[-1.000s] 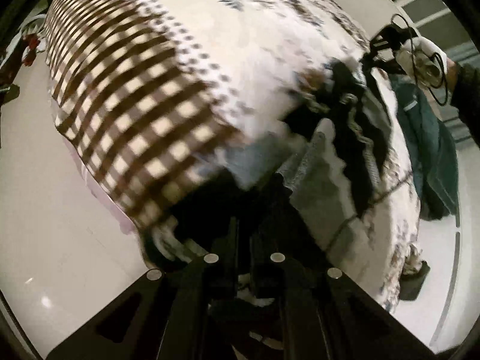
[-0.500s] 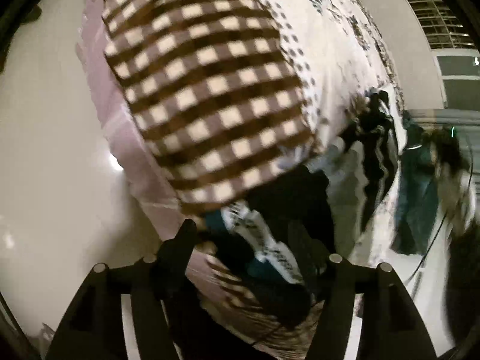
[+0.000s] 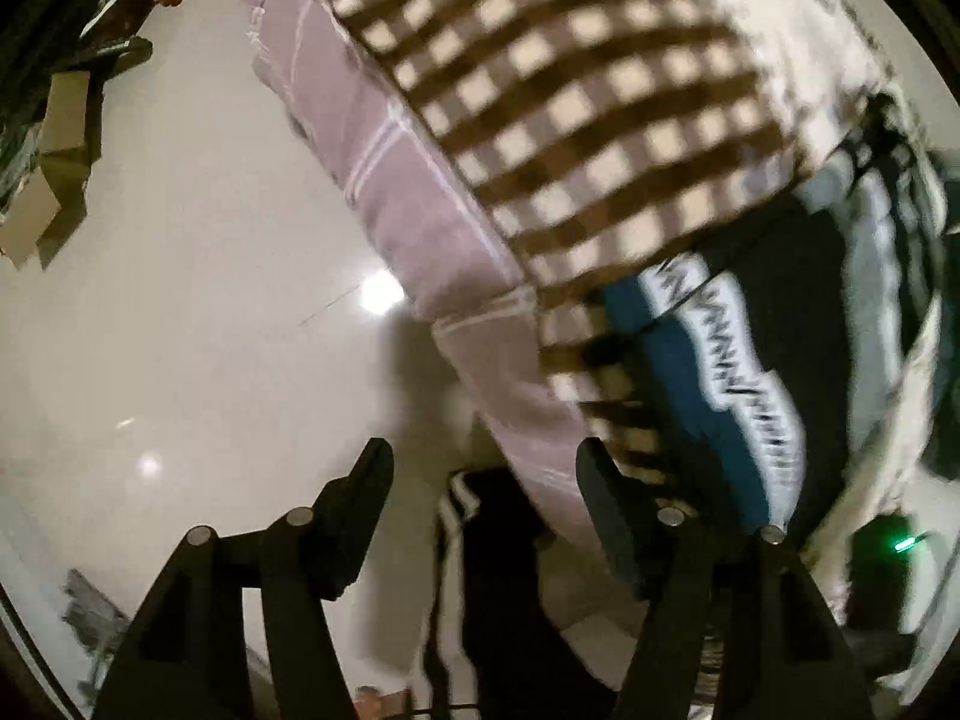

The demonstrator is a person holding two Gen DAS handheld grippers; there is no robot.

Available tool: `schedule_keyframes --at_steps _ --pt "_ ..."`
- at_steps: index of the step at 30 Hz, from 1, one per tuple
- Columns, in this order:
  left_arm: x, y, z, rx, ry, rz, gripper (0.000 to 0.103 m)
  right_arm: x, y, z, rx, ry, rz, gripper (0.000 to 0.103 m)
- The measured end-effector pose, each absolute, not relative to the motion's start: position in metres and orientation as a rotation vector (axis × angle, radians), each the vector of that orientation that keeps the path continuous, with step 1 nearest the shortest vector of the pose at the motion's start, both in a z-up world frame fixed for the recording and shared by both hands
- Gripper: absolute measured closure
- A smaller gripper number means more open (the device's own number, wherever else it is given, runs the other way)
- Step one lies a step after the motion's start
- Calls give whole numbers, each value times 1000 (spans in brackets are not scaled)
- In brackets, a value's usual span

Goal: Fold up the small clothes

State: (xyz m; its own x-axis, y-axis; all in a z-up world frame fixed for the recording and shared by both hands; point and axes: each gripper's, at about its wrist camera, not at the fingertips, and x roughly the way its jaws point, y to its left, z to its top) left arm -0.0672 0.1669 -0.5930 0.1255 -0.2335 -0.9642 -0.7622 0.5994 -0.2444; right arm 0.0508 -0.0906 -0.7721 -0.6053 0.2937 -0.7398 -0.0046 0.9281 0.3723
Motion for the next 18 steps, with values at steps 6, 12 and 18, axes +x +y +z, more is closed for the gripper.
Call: schedule_keyframes --at_steps 6,12,18 --pt "-27 164 -562 -951 1293 326 42 65 -126 -737 290 2077 427 53" --pt "-3 157 -592 -946 1265 349 69 78 -139 -750 446 2014 421 53" --pt "-10 165 -593 -889 1270 416 97 29 -126 -776 411 2072 439 89"
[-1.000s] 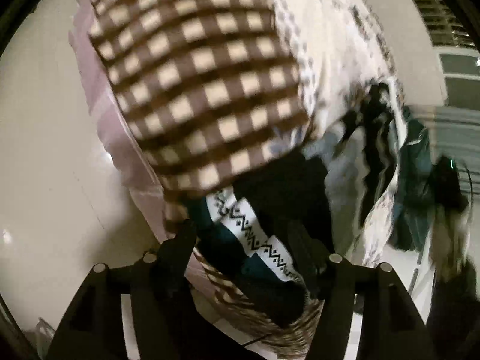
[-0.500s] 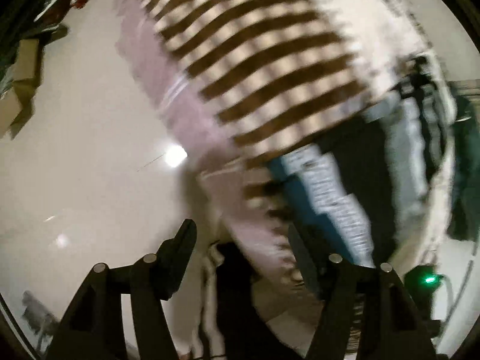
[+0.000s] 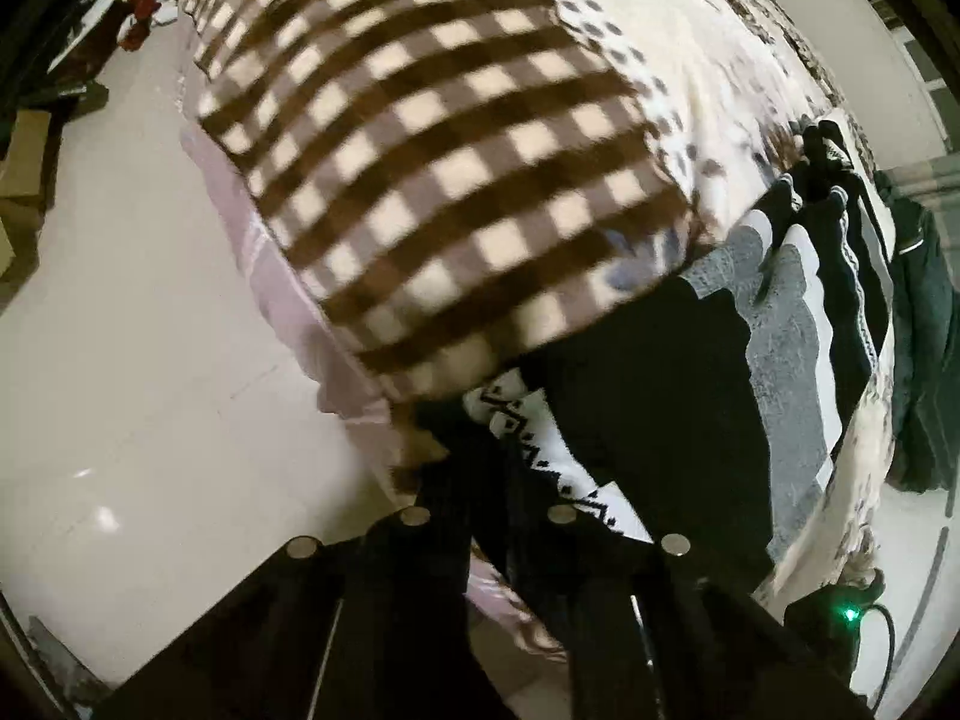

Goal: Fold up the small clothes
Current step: 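Grasp the folded sweater edge with the right tool while the left tool smooths it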

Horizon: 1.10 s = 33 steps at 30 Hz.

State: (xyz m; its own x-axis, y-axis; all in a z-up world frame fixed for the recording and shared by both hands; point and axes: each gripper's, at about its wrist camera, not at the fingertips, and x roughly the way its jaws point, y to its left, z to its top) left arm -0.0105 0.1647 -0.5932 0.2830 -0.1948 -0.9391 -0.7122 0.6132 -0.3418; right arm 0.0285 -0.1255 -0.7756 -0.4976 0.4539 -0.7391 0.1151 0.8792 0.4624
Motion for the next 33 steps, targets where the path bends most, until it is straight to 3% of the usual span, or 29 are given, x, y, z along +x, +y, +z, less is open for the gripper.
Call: schedule_keyframes --at_steps 4,5,6,7,8,9,10,15,18,23,28,29,31,32,33 --pt "-9 165 -562 -839 1333 380 93 35 -134 -754 418 2041 464 88" --pt "-6 163 -554 -818 1338 371 87 43 -139 -744 441 2025 471 88" --pt "-1 160 -539 -787 1331 356 74 54 -148 -732 469 2000 472 87" --pt "9 157 -521 -757 1306 325 65 67 -158 -719 496 1962 467 78" --pt "16 157 -509 -745 1280 299 49 82 -164 -708 513 1927 457 70" --pt "32 156 -494 -731 1242 269 40 98 -176 -694 536 1874 440 57" --pt "48 156 -483 -725 1209 241 40 113 -186 -683 559 1827 422 51" --pt "170 155 -467 -756 1097 86 40 213 -231 -650 651 1664 345 50" --pt "271 148 -475 -723 1077 -9 40 298 -255 -644 667 1580 283 43" --pt "408 136 -507 -661 1119 -133 40 425 -283 -650 712 1481 234 43" --pt "491 123 -545 -596 1209 -215 40 517 -289 -664 820 1397 186 43" --pt "499 120 -552 -588 1221 -228 43 534 -291 -671 839 1395 187 43" --pt "503 115 -558 -564 1214 -268 86 561 -295 -688 872 1430 170 43" --pt "501 114 -557 -547 1214 -280 95 563 -284 -699 884 1435 172 43" --pt "497 117 -554 -560 1191 -297 95 570 -281 -703 896 1435 191 45"
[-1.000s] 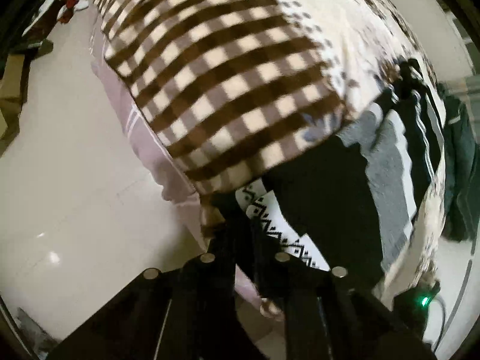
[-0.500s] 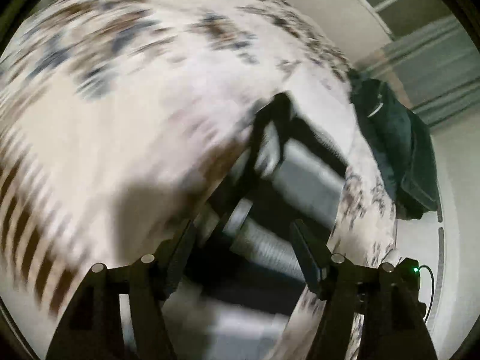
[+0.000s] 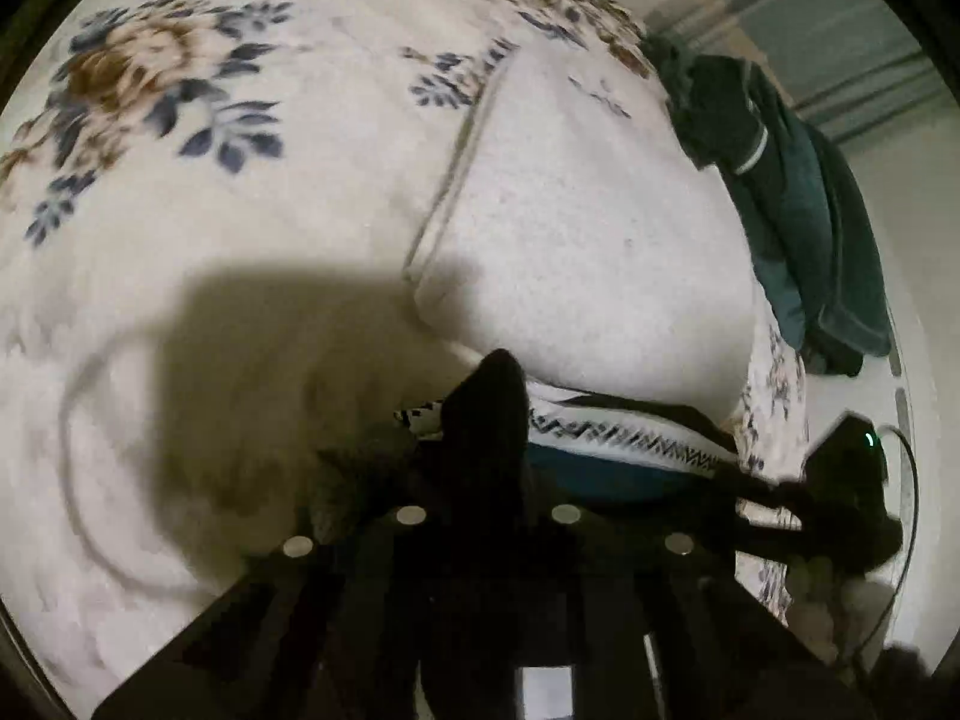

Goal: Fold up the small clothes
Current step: 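Grasp the folded sweater edge with the right tool while the left tool smooths it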

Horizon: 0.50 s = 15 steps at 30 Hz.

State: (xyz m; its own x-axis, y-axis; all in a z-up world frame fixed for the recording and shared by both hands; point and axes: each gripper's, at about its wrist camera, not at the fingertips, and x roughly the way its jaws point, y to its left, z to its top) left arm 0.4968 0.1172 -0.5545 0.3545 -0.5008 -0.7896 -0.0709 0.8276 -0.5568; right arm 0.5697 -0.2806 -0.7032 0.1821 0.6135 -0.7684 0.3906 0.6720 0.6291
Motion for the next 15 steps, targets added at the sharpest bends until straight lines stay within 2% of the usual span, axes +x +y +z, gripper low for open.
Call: schedule_keyframes --at_steps 1,2,3,6,10,11,12,13,14,15 --pt "494 122 -551 -576 1172 -307 95 569 -266 -707 891 1423 199 74" --pt "487 132 -544 -616 1142 -320 95 572 -263 -704 882 1410 212 91" --pt "485 141 -540 -644 1125 -328 95 575 -259 -699 863 1394 211 95" --pt "488 155 -546 -682 1136 -328 95 572 -244 -696 787 1361 172 95" --pt "504 151 -584 -686 1241 -347 94 590 -221 -710 658 1435 119 95" --pt "505 153 -586 -718 1263 -358 91 592 -218 -710 631 1455 117 95" --pt "503 156 -584 -736 1264 -366 87 594 -218 -707 624 1474 124 90" --pt "498 160 -577 -759 1261 -381 81 590 -227 -702 627 1482 129 80" --pt "493 163 -571 -761 1258 -381 69 584 -230 -696 631 1484 134 75" --pt "487 166 -566 -756 1248 -384 62 576 -236 -690 636 1484 142 67"
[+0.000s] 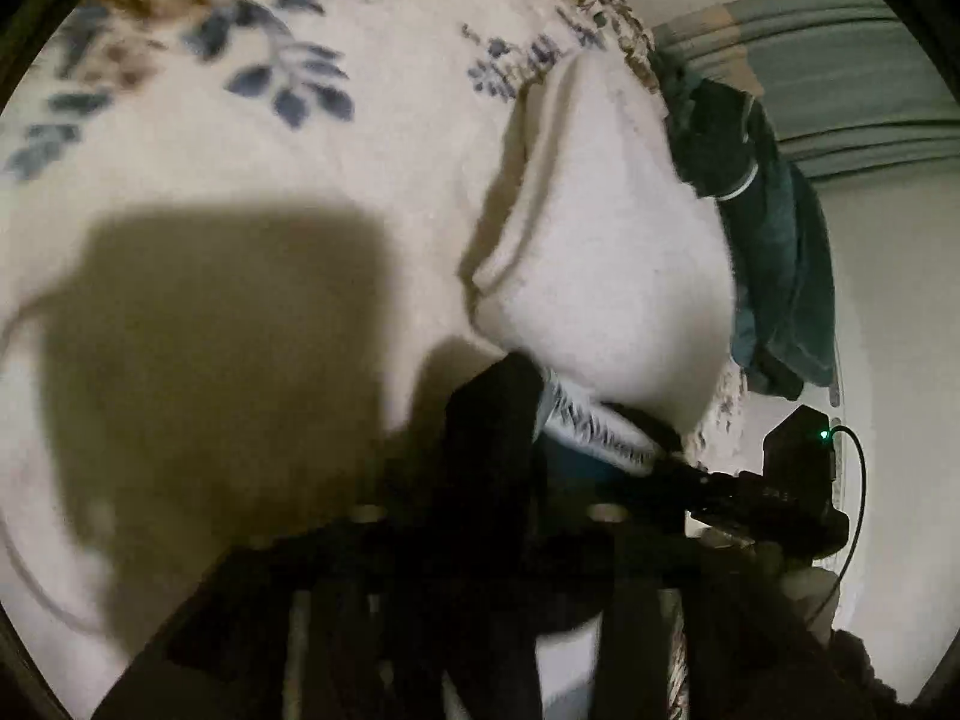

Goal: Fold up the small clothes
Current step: 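Grasp the folded sweater edge with the right tool while the left tool smooths it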

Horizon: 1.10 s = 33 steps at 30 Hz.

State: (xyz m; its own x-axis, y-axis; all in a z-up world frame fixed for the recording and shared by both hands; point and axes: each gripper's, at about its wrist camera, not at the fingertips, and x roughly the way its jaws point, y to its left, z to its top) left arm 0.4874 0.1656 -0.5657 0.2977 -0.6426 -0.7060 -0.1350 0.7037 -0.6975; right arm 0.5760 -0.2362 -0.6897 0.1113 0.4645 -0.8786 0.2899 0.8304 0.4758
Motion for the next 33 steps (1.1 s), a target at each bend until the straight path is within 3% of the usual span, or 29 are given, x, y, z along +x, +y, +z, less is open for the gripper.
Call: schedule_keyframes --at_steps 1,3,11,17,23,24,25,26,33 --pt "478 169 -558 -749 1236 -394 58 563 -241 -683 657 1489 165 56" --pt "445 176 -539 -715 1222 -409 43 534 -249 -675 695 1511 208 50" --pt "289 200 -513 -671 1329 -356 42 352 -264 -674 810 1709 240 49" --pt "164 196 -533 -688 1450 -233 41 221 -243 -698 862 1844 270 49" --pt "111 158 -544 -568 1469 -207 42 158 -200 -712 860 1841 252 49" --pt "109 150 -544 -517 1458 -197 46 151 -195 -716 854 1833 247 49" --pt "108 145 -546 -476 1449 -187 59 141 -197 -718 846 1828 239 49" --pt "107 139 -548 -417 1443 -161 91 135 -192 -720 842 1817 228 49" --pt "102 167 -538 -471 1353 -127 95 109 -179 -734 825 1802 219 49"
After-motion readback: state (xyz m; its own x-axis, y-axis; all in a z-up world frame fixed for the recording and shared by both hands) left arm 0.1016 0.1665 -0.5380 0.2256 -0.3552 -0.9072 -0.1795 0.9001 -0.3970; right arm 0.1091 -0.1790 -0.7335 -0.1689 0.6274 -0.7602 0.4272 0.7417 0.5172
